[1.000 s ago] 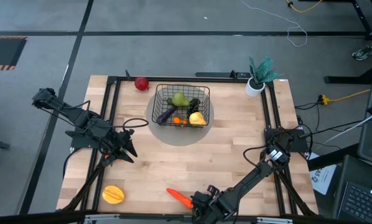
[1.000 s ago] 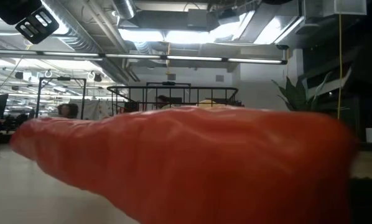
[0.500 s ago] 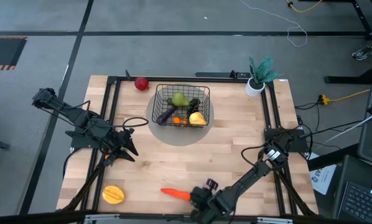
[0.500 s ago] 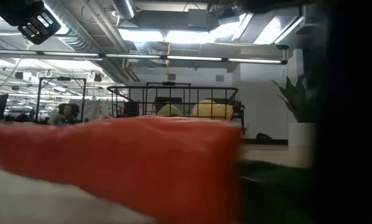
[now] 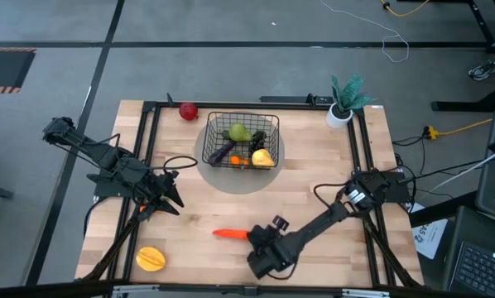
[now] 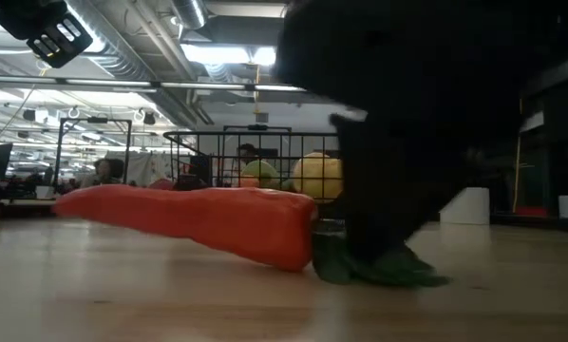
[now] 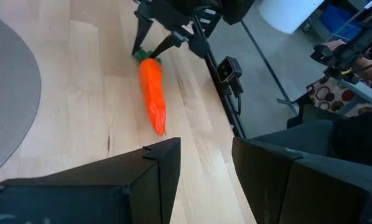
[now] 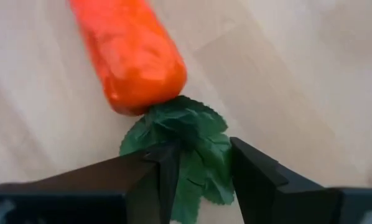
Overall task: Build produce basket
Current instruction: Put the orange carrot into the black wire basket
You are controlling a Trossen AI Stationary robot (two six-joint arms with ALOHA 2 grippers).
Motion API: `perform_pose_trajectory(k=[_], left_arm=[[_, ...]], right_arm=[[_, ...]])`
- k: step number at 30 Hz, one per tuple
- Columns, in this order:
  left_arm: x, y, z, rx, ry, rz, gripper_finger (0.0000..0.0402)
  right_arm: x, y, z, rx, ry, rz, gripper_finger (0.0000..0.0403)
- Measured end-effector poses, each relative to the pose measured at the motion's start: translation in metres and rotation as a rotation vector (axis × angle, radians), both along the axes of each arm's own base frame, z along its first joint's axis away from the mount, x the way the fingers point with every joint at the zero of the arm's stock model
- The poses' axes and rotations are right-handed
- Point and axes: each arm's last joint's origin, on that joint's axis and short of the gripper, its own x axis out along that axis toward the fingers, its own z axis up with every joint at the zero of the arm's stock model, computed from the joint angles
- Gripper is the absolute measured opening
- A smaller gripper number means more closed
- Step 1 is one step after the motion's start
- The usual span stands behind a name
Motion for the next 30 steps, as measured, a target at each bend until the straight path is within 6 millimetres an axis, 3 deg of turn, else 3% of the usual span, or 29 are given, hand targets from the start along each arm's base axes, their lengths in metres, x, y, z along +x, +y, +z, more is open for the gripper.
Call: perform_pose_trajectory(k=[10,13,16,20,23,30], left_arm=[[0.0,0.001,-0.001,0.01,0.002,0.018,0.0133],[0.0,0.001,-0.001,0.014,0.001,0.027,0.0133],[0.0,0.001,-0.001,0.017,-0.001,0.033,0.0133],[0.0,0.001,-0.001,0.017,-0.001,0.034,0.0133],[0.0,0.001,-0.001,0.017,-0.001,0.034,0.0133],[0.0,0.001,-0.001,0.018,-0.002,0.034,0.0133]], right_arm=[[0.019,-0.011,0.013,0.103,0.022,0.038,0.0118],[0.021,-0.013,0.011,0.161,0.051,0.033,0.0083],[0.021,-0.012,0.011,0.183,0.048,0.022,0.0022],[0.025,-0.01,0.018,0.211,0.031,0.02,0.0003],[0.03,-0.006,0.033,0.224,0.006,0.026,0.0001],[0.032,-0.004,0.089,0.124,-0.058,0.017,0.0]])
